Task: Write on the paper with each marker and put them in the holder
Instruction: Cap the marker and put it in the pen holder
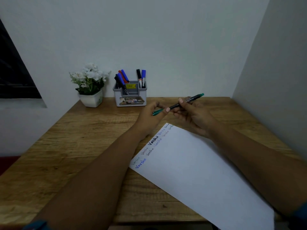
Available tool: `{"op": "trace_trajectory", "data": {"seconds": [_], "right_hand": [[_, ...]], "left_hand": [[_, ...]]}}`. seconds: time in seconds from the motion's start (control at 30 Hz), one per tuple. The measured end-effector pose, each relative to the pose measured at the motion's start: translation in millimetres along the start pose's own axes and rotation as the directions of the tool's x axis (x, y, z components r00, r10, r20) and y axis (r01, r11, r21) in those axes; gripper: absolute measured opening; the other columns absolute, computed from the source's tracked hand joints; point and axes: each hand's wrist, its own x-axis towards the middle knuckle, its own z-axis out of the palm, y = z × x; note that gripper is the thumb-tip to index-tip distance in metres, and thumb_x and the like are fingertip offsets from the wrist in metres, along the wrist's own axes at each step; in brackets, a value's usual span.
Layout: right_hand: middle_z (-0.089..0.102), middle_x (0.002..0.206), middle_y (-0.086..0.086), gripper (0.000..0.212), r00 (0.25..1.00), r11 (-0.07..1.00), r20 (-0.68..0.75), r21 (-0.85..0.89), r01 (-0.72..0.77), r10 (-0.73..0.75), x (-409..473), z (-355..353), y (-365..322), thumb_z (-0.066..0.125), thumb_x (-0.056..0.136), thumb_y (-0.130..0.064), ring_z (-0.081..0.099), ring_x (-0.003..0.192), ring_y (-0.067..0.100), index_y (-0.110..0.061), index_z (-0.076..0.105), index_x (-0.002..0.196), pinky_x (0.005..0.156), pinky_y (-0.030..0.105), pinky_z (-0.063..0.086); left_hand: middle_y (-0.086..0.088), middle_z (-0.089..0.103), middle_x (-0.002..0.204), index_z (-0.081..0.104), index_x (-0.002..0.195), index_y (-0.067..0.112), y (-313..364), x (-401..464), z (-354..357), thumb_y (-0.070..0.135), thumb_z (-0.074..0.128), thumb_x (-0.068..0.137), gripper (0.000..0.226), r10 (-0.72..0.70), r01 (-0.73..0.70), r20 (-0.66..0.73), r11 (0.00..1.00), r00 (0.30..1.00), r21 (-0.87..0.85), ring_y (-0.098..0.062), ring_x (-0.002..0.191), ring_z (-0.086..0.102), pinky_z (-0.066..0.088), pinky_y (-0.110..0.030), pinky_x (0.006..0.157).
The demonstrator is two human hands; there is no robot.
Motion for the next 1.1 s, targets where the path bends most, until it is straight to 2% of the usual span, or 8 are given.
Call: {"op": "trace_trajectory", "data": {"seconds": [0.23, 0.4, 0.53, 0.6, 0.87, 0.93, 1.03, 1.1], "right_hand": [[0.067, 0.086, 0.006, 0.025, 0.998, 0.985, 0.014, -0.158, -0.065, 0.068, -4.7, 6.8, -0.8, 0.073, 0.079, -0.026, 0.065, 0.073, 0.011, -0.008, 0.07, 0.096, 0.067, 0.019, 0.056], [0.067, 0.072, 0.002, 0.01, 0.995, 0.999, -0.092, -0.029, 0.034, -0.036, 3.4, -4.0, -8.0, 0.058, 0.096, -0.021, 0.065, 0.06, 0.006, -0.013, 0.06, 0.092, 0.059, 0.018, 0.054], [0.066, 0.066, 0.002, 0.021, 0.987, 0.904, -0.022, -0.406, 0.135, -0.158, 2.1, 0.7, -1.7, 0.047, 0.101, -0.012, 0.061, 0.054, 0.002, -0.007, 0.056, 0.083, 0.057, 0.012, 0.049], [0.064, 0.071, 0.008, 0.017, 0.981, 0.88, -0.001, -0.442, 0.175, -0.196, 2.0, 2.7, -2.1, 0.048, 0.1, -0.01, 0.061, 0.054, 0.002, -0.007, 0.056, 0.085, 0.059, 0.013, 0.05], [0.068, 0.075, 0.012, 0.013, 0.976, 0.833, 0.056, -0.512, 0.209, -0.211, 2.5, -1.5, -5.1, 0.055, 0.098, -0.014, 0.065, 0.061, 0.007, -0.003, 0.057, 0.09, 0.066, 0.018, 0.053], [0.069, 0.075, 0.002, 0.016, 0.966, 0.683, 0.071, -0.694, 0.225, -0.247, 8.2, -3.5, -8.6, 0.058, 0.097, -0.023, 0.065, 0.068, 0.01, -0.009, 0.061, 0.089, 0.071, 0.025, 0.052], [0.065, 0.084, -0.002, 0.019, 0.94, 0.204, 0.262, -0.93, 0.307, -0.22, 15.9, 7.1, -18.5, 0.06, 0.094, -0.034, 0.061, 0.084, 0.017, -0.016, 0.068, 0.093, 0.071, 0.027, 0.045], [0.063, 0.099, 0.001, 0.024, 0.866, -0.111, 0.485, -0.874, 0.474, -0.122, 19.8, 25.4, -21.0, 0.056, 0.096, -0.033, 0.055, 0.095, 0.022, -0.017, 0.068, 0.109, 0.078, 0.034, 0.046]], "left_hand": [[0.001, 0.067, 0.095, 0.063, 0.094, 0.014, 8.0, -4.8, 1.7, 0.026, 0.069, 0.089, 0.015, 0.006, -0.004, 0.025, 0.995, 1.0, -0.096, -0.01, 0.095, 0.063, 0.049, -0.026, 0.084], [0.001, 0.065, 0.091, 0.06, 0.087, 0.014, 8.7, 3.0, -17.6, 0.023, 0.069, 0.089, 0.013, -0.05, 0.049, -0.023, 0.996, 0.998, -0.074, -0.009, 0.086, 0.058, 0.045, -0.026, 0.076], [0.014, 0.064, 0.091, 0.065, 0.094, 0.01, 7.7, 1.1, -26.3, 0.022, 0.074, 0.084, 0.017, -0.023, 0.022, -0.032, 0.999, 0.999, -0.037, 0.013, 0.081, 0.058, 0.043, -0.006, 0.071], [0.015, 0.066, 0.091, 0.068, 0.095, 0.013, 6.5, 1.4, -26.6, 0.021, 0.08, 0.079, 0.022, -0.011, 0.009, -0.048, 0.999, 0.999, -0.042, 0.019, 0.078, 0.058, 0.041, 0.0, 0.066], [0.01, 0.067, 0.084, 0.065, 0.086, 0.015, 9.3, 1.0, -33.4, 0.021, 0.079, 0.079, 0.016, 0.029, -0.029, -0.013, 1.0, 1.0, 0.007, 0.006, 0.075, 0.062, 0.048, -0.012, 0.069], [0.008, 0.068, 0.087, 0.066, 0.083, 0.022, 10.4, 3.3, -41.0, 0.025, 0.078, 0.081, 0.013, 0.035, -0.034, -0.007, 0.996, 0.999, 0.088, -0.001, 0.081, 0.063, 0.049, -0.02, 0.074], [0.006, 0.065, 0.09, 0.065, 0.082, 0.028, 9.3, 5.3, -53.8, 0.03, 0.076, 0.082, 0.011, 0.011, -0.024, 0.06, 0.973, 0.998, 0.228, -0.008, 0.086, 0.06, 0.046, -0.025, 0.075], [0.001, 0.066, 0.094, 0.066, 0.084, 0.024, 6.4, 5.7, -59.6, 0.033, 0.077, 0.08, 0.015, -0.002, -0.025, 0.082, 0.942, 0.997, 0.336, -0.014, 0.092, 0.061, 0.049, -0.03, 0.078]]}}
